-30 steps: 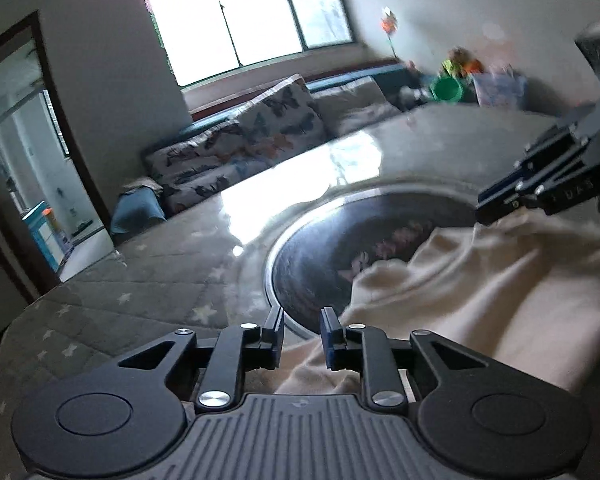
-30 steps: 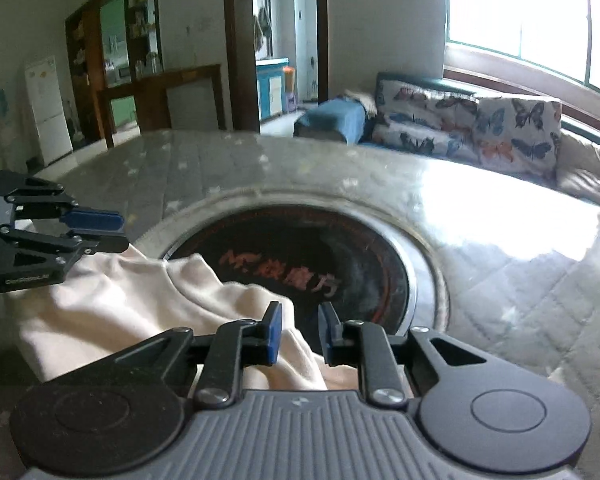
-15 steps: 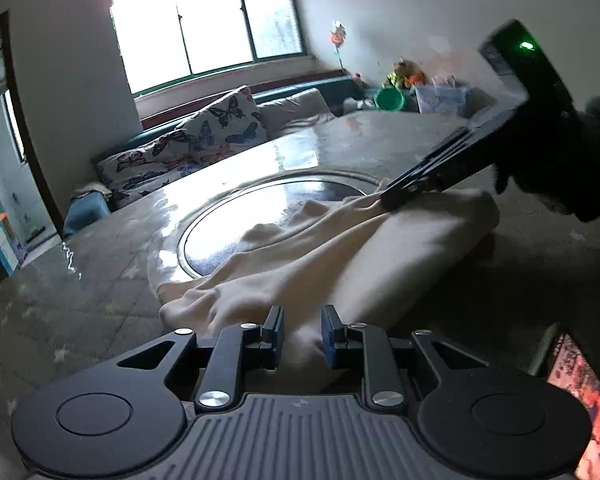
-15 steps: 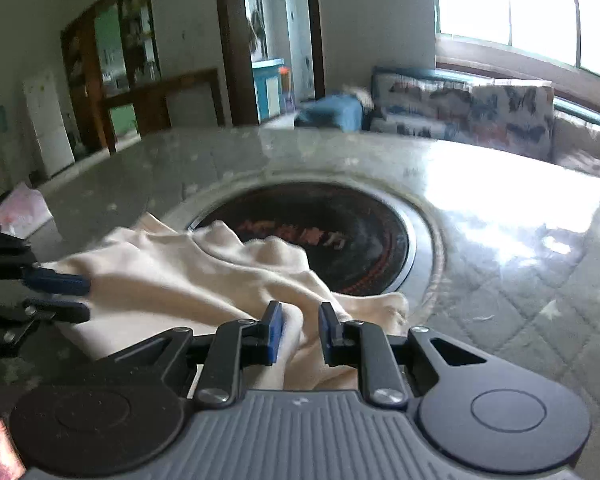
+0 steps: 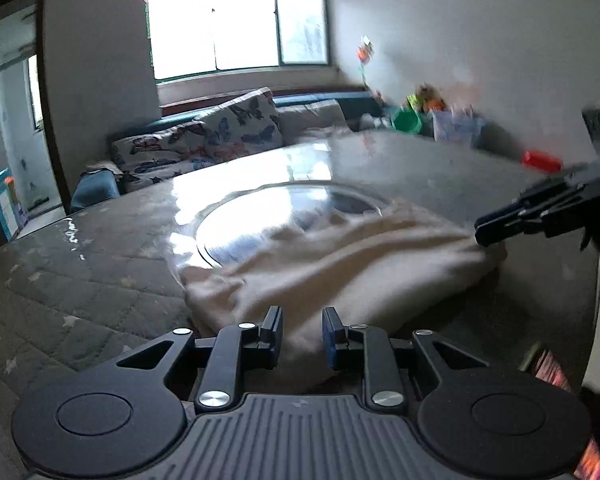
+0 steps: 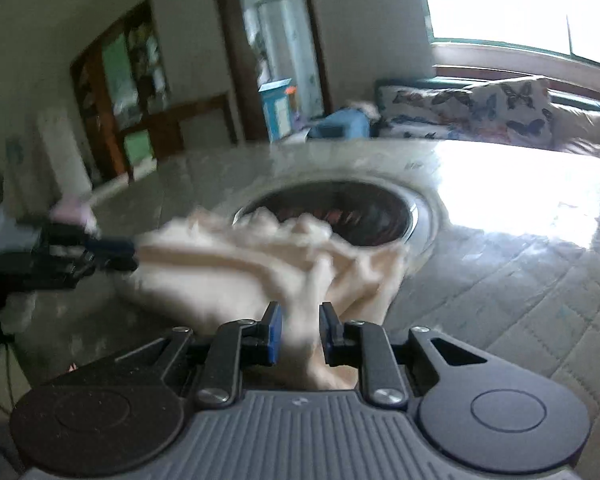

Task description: Fold clothes

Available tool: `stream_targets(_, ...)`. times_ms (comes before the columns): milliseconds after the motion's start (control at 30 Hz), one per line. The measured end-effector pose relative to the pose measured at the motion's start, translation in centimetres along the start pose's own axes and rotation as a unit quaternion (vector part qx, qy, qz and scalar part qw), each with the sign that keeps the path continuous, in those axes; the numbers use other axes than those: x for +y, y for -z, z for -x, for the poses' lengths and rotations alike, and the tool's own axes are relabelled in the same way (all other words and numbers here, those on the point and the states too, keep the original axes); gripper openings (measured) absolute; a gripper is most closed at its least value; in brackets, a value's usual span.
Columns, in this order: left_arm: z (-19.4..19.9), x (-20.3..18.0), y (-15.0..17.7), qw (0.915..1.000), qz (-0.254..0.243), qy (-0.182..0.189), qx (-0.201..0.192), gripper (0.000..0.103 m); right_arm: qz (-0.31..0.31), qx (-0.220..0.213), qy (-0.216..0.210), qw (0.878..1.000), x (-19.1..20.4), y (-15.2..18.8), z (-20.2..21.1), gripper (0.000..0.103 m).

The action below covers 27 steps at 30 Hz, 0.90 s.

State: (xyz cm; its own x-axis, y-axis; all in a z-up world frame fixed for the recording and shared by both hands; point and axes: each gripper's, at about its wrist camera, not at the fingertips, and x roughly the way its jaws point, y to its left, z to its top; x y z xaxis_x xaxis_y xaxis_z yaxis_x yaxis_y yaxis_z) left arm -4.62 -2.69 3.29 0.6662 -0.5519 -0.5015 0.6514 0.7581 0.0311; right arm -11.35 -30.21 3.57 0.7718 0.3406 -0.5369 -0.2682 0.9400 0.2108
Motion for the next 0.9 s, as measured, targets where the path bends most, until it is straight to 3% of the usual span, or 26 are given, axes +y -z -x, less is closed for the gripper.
stream_targets(133,0.5,2.6,-0.9,0.9978,0.05,-0.041,-0.014,0.025,-0.056,-0.017,0.009,0.998,-2.7,-1.3,-0.3,0.018)
stream_targets(233,-0.4,4.6,-0.9,0.9942,0.091,-0.057,0.001,0.025,-0.088,-0.007,0.021,0.996,-4.2,-1.3,-1.5,0.018)
stream_targets(433,-2.6,6.9,0.4,0.9852,0.166,-0.019,0.039,0.025,-0.096,0.003,0.016,0.995,-4.5,-0.6,-2.6,0.018)
stream_targets(633,-3.2,7.0,0.6,0.9838,0.174,0.005,0.043,0.022,-0.102,0.015,0.003,0.995,-4.5,-0.5,-4.0,0.018)
stream_targets(700,-3.5,6.9,0.6,0.9834,0.176,0.005,0.044,0.013,-0.104,0.02,0.004,0.994,-4.5,-0.4,-4.5,0.018)
stream_targets(733,-3.5,6.8,0.5,0.9845,0.17,-0.005,0.043,0.005,-0.105,0.022,0.005,0.994,-4.5,-0.4,-4.8,0.018)
stream_targets(800,-2.9,6.0,-0.1,0.991,0.124,-0.042,0.026,0.004,-0.108,0.022,0.004,0.994,-4.6,-0.3,-4.9,0.018)
stream_targets(867,-2.0,4.1,-0.6,0.9946,0.032,-0.099,-0.006,0.0,-0.111,0.023,0.004,0.994,-4.7,-0.2,-5.0,0.018)
stream_targets(900,-1.6,3.1,-0.8,0.9914,-0.016,-0.128,-0.022,0.0,-0.111,0.023,0.004,0.994,-4.7,-0.1,-5.1,0.018)
